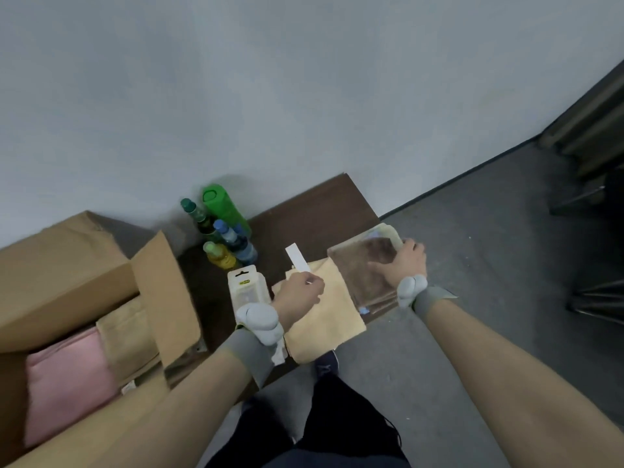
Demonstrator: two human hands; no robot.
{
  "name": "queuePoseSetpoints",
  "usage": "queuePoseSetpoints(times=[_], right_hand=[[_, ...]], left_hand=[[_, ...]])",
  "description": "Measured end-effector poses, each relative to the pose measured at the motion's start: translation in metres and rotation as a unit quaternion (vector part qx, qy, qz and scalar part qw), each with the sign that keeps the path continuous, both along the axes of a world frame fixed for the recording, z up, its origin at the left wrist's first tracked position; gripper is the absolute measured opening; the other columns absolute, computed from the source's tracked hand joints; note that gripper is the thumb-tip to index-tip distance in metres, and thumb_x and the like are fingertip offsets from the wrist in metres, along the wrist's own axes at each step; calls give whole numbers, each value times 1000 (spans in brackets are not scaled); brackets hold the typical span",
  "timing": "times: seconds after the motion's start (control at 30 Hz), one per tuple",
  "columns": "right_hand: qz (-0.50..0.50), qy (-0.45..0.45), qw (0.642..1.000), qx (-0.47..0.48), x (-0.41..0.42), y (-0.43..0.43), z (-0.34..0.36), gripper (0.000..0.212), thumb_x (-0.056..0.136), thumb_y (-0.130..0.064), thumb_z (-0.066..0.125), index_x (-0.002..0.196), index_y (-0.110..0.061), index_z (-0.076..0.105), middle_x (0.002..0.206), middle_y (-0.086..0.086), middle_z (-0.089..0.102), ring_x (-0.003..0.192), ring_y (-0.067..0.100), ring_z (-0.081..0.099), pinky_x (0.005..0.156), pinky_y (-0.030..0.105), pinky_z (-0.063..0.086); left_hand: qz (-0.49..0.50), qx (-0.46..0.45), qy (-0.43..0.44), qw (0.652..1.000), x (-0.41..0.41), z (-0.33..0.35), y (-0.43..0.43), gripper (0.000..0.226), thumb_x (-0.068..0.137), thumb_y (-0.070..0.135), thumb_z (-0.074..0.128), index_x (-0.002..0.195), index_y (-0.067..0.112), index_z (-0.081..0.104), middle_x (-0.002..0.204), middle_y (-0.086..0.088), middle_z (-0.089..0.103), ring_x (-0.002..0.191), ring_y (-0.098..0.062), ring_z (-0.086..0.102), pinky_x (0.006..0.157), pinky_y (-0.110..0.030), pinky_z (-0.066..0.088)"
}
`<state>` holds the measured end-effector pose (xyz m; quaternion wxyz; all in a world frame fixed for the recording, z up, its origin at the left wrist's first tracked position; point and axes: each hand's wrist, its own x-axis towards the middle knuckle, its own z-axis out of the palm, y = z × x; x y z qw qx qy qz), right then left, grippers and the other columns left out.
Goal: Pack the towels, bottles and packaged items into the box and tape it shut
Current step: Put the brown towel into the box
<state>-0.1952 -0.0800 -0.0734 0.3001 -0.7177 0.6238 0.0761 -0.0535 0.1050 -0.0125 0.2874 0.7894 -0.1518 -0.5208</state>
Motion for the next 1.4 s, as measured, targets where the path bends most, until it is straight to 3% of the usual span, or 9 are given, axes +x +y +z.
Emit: queuePoseSetpoints(times=[0.17, 0.27, 0.43, 0.7, 0.9, 1.07, 1.2, 1.33, 1.4], right_hand=[[33, 43, 996, 75, -10, -32, -17, 123, 74, -58, 88, 158, 1, 21, 158, 22, 37, 147, 37, 39, 116, 50, 39], [50, 66, 988, 127, -11, -37, -25, 111, 78, -58, 84, 154, 2, 28, 152, 21, 45, 138, 37, 51, 109, 48, 46], [67, 83, 989, 98, -10, -30, -34, 92, 81, -57, 82, 144, -2, 44, 144, 18, 46, 128, 37, 56, 100, 48, 52], [14, 71, 984, 160, -10, -34, -36, 97, 71, -50, 93, 141, -2, 46, 137, 17, 59, 124, 36, 61, 101, 47, 53], [-33, 43, 981, 186, -23, -38, -39, 83, 69, -44, 94, 130, 0, 58, 126, 16, 68, 116, 33, 66, 95, 40, 56], [-103, -35, 979, 174, -31, -49, -25, 67, 63, -34, 95, 114, -3, 64, 112, 15, 70, 102, 35, 69, 86, 43, 61], [-139, -138, 973, 119, -31, -61, -1, 55, 58, -35, 97, 98, -13, 66, 94, 5, 70, 85, 25, 67, 66, 30, 54], [-205, -264, 935, 117, -19, -74, 25, 57, 58, -30, 100, 105, -12, 73, 100, 6, 77, 91, 25, 74, 77, 36, 63], [-217, -325, 909, 147, -9, -76, 40, 60, 58, -27, 101, 109, -12, 74, 100, 4, 78, 90, 23, 76, 70, 32, 64]], left_hand=[[10, 15, 11, 1000, -9, -4, -14, 28, 99, 32, 49, 117, 17, 64, 113, -1, 69, 99, -16, 69, 100, -41, 54], [12, 20, 19, 1000, -12, -6, -15, 28, 99, 32, 49, 119, 17, 63, 114, -1, 68, 101, -18, 69, 103, -43, 52], [16, 45, 26, 999, -11, -11, -17, 30, 100, 34, 48, 122, 17, 60, 120, -3, 64, 106, -21, 66, 105, -45, 50], [14, 53, 18, 998, -10, -12, -18, 28, 100, 32, 49, 120, 17, 61, 119, -1, 62, 105, -19, 65, 105, -44, 51], [23, 42, 18, 999, -10, -7, -17, 27, 99, 30, 49, 119, 16, 62, 117, -1, 62, 105, -18, 65, 104, -44, 52], [33, 30, 7, 999, -7, -1, -15, 28, 99, 31, 49, 118, 16, 63, 112, 1, 63, 102, -17, 66, 101, -42, 54], [36, 14, 4, 999, -7, 4, -15, 27, 99, 33, 50, 115, 16, 64, 110, 0, 65, 101, -18, 67, 97, -40, 56], [37, -8, 6, 999, -6, 10, -18, 25, 99, 32, 51, 114, 16, 64, 109, -1, 65, 100, -19, 67, 95, -39, 56], [44, -27, 6, 999, -2, 17, -21, 23, 99, 31, 52, 112, 17, 63, 110, -2, 66, 100, -19, 68, 94, -39, 56]])
